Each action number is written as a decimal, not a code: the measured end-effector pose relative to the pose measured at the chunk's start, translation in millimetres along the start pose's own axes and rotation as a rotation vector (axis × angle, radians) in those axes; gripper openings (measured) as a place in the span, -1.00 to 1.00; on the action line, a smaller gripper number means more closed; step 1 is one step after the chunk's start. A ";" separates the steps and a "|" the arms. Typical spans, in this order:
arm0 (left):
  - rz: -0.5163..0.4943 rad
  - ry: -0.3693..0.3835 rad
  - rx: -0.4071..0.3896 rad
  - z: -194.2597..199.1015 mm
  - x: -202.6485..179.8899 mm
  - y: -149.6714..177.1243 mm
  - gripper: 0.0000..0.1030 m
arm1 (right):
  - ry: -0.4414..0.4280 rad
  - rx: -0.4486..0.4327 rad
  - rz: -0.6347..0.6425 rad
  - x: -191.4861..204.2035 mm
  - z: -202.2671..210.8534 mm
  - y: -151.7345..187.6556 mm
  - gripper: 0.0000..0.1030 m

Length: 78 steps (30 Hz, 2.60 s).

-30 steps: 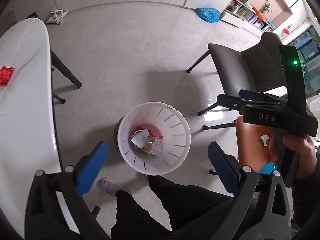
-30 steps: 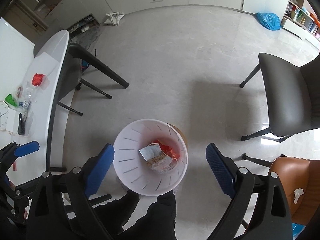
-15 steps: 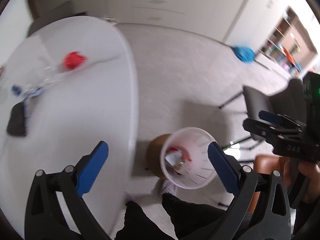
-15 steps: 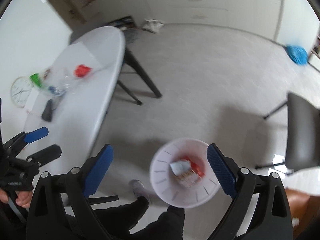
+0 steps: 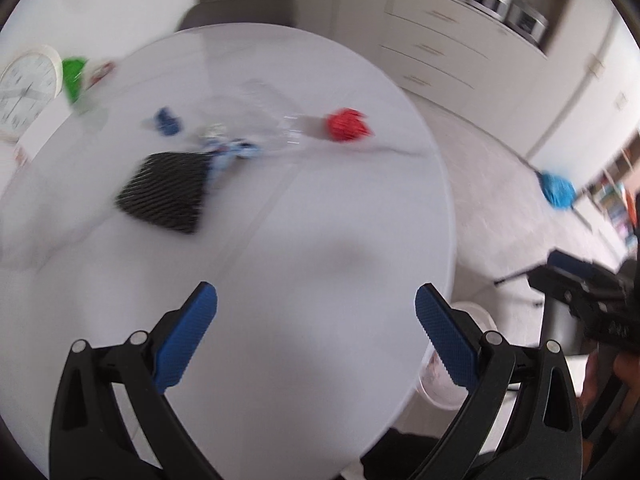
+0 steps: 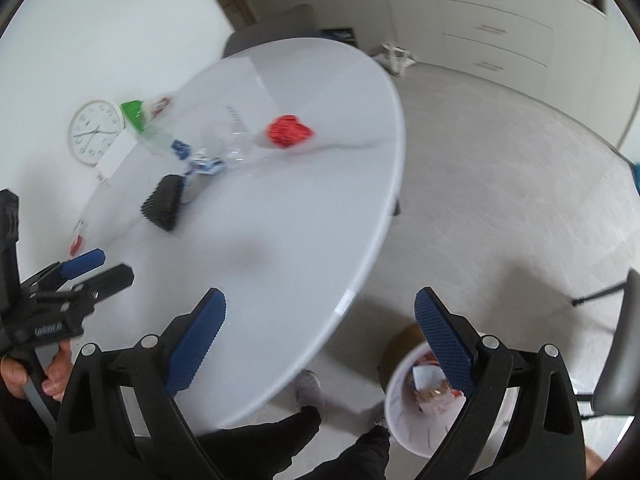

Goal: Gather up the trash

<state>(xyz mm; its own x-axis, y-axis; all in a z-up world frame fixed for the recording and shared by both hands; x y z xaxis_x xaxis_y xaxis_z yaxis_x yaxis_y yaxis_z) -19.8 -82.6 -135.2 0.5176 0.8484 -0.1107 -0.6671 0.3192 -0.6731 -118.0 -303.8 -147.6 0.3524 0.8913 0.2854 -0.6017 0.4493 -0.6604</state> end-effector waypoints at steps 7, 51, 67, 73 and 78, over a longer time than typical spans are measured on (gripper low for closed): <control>0.338 -0.110 0.016 -34.6 99.0 -18.9 0.85 | -0.057 0.014 0.038 47.5 -34.6 -19.1 0.84; 0.704 -0.266 -0.007 -88.4 252.2 -25.2 -0.74 | -0.087 0.122 -0.197 175.1 -233.8 -72.4 0.84; 0.396 -0.168 -0.063 -27.4 259.1 -12.3 -0.74 | 0.189 0.070 -0.090 211.1 -297.6 -39.9 0.06; 0.376 -0.143 -0.053 -14.7 258.1 -3.6 -0.74 | 0.108 0.053 -0.040 214.4 -269.9 -36.0 -0.03; 0.330 -0.109 -0.052 0.2 238.8 2.9 -0.74 | 0.014 0.035 -0.020 208.1 -220.6 -33.2 -0.04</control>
<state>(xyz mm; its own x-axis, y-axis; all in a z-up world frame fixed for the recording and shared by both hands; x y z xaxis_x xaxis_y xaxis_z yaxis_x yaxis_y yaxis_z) 101.7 121.1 -163.4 0.2166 0.9433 -0.2514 -0.7593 0.0009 -0.6507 133.4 -146.6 -219.6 0.3747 0.8812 0.2881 -0.6193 0.4692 -0.6295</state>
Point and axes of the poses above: each gripper's, at about its wrist camera, not at the fingertips, and z roughly against the way its jaws point, x to its left, y to its underside, the point moved 2 cm from there along -z, roughly the way its jaws point, and after that the axes turned 15 degrees about -x, right-handed, at the moved point
